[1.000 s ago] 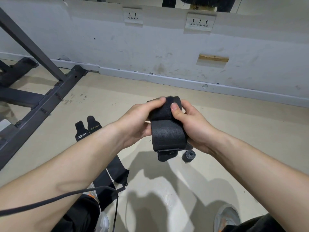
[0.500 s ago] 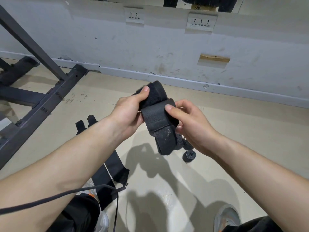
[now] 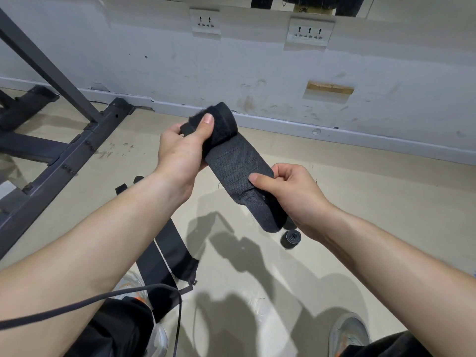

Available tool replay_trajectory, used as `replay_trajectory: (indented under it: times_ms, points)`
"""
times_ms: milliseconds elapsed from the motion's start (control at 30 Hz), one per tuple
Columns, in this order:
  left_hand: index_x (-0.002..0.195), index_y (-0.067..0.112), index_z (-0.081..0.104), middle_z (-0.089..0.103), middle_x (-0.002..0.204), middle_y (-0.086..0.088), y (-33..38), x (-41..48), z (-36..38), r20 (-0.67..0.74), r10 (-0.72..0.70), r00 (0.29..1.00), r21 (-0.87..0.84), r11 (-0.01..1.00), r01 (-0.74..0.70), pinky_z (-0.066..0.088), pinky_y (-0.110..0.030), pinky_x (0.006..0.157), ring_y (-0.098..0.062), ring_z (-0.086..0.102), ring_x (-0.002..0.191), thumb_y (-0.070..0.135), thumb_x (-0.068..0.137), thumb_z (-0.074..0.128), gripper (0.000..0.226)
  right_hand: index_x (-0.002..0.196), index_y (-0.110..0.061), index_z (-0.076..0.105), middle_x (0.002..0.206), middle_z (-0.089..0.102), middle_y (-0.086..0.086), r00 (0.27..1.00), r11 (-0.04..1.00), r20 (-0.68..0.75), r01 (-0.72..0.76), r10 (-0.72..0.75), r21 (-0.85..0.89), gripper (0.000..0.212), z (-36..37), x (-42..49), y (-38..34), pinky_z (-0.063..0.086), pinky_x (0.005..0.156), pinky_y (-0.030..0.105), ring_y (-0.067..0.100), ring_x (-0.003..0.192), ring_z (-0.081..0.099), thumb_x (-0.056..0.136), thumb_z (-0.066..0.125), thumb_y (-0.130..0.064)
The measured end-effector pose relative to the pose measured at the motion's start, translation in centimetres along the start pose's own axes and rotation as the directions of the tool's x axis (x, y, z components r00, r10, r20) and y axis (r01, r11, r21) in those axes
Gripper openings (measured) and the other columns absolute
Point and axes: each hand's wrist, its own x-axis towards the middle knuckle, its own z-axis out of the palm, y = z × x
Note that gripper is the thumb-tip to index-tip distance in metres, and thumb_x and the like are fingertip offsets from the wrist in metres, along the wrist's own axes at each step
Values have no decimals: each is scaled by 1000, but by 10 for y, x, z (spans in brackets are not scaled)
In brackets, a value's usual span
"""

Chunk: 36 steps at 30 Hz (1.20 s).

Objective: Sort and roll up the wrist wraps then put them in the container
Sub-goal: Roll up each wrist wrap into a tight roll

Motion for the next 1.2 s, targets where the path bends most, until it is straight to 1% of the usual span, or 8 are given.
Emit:
replay_trajectory:
  times_ms: [133,267,433,600,867,967,1067,1200]
  points:
    - [117,17,63,74,111,-4,-1,-5,4,-24,129,991,89,988,-126,59,-48,94,-22,73,104,44,76,82,52,94,-23,52,77,72,-2,994,992,-30,-100,103,72,37,0,1,3,33,54,30,23,59,58,79,86,-28]
    - [115,26,56,68,98,11,-7,-12,8,14,241,970,190,952,-240,58,-47,92,-13,70,95,31,83,82,41,117,-20,55,92,75,7,989,989,21,-145,145,24,34,1,-1,1,34,37,14,10,46,62,91,76,-15]
    - [110,32,57,70,103,6,-15,-18,12,108,206,973,190,956,-223,58,-58,90,-24,72,102,36,75,79,42,123,-9,56,85,74,4,970,983,165,-170,178,-62,32,0,-1,5,49,48,20,15,57,69,95,72,-13]
    - [113,27,61,70,113,-1,-20,-22,14,263,153,953,171,964,-202,58,-54,93,-22,71,105,26,82,82,38,131,-27,53,110,75,-1,989,1000,147,-22,24,-15,78,-8,0,-6,54,83,34,18,99,76,63,89,-41]
    - [108,29,63,66,103,3,-28,-29,14,465,124,876,211,946,-246,61,-38,80,-13,65,95,20,75,83,40,131,-10,58,114,73,12,993,990,115,-8,-8,141,48,-10,4,-20,58,94,49,19,96,73,100,56,-47]
    - [112,27,61,65,108,1,-30,-29,13,453,58,889,204,965,-167,61,-36,75,-13,67,93,10,80,85,43,126,-7,57,103,74,8,989,970,147,-2,-34,242,34,-13,3,-19,60,83,37,18,90,72,103,55,-33]
    - [126,15,61,74,107,-2,-24,-31,19,404,-140,904,127,987,96,62,-33,73,-16,74,90,19,84,83,48,117,-10,55,93,74,6,981,942,184,-6,-59,334,18,-16,3,-20,61,78,33,19,85,72,104,53,-21]
    - [108,11,74,78,90,-1,-18,-33,21,431,-289,855,137,957,255,63,-30,76,-16,76,86,41,99,61,34,133,1,49,101,72,16,983,949,174,7,-65,314,32,-14,2,-19,61,79,35,27,89,70,104,53,-13]
